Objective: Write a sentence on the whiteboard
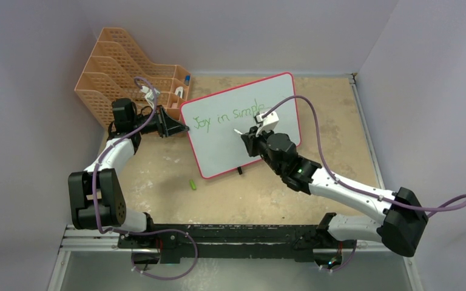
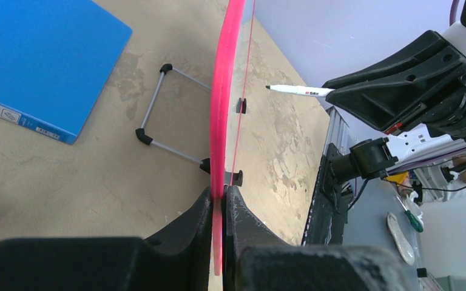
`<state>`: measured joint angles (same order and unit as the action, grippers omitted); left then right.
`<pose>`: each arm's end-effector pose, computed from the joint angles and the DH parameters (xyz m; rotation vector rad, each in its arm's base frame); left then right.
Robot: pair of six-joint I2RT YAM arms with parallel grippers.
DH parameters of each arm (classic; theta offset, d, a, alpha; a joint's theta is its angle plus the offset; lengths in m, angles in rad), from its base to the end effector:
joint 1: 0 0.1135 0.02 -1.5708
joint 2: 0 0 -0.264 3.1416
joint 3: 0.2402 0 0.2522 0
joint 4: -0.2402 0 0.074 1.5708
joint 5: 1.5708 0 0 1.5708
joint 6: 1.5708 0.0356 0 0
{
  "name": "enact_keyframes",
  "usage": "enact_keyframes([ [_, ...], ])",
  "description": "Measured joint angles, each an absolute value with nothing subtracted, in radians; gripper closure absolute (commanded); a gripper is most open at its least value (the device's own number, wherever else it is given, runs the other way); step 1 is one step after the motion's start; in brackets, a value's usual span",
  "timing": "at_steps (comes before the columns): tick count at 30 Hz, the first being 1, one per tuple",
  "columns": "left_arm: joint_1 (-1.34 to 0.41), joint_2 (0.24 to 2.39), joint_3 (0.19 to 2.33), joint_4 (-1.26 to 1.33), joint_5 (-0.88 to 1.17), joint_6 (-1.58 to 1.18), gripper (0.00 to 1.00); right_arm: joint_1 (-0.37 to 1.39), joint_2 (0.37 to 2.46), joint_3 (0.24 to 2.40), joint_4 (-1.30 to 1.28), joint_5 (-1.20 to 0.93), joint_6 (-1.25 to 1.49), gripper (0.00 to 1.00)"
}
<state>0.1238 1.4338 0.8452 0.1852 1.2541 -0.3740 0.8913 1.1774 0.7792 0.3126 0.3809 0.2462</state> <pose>0.3011 0.0034 0.2555 0.3750 1.8742 -1.3816 0.1828 0.2052 0.3085 -0.2466 1.6611 0.5488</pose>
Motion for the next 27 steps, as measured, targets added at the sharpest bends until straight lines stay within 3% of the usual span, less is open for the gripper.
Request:
enact_keyframes([
  [27, 0.124, 1.434, 0.845, 0.185, 1.253, -0.374, 1.00, 0.912, 1.257, 0.777, 0.356, 0.372, 0.244, 1.00],
])
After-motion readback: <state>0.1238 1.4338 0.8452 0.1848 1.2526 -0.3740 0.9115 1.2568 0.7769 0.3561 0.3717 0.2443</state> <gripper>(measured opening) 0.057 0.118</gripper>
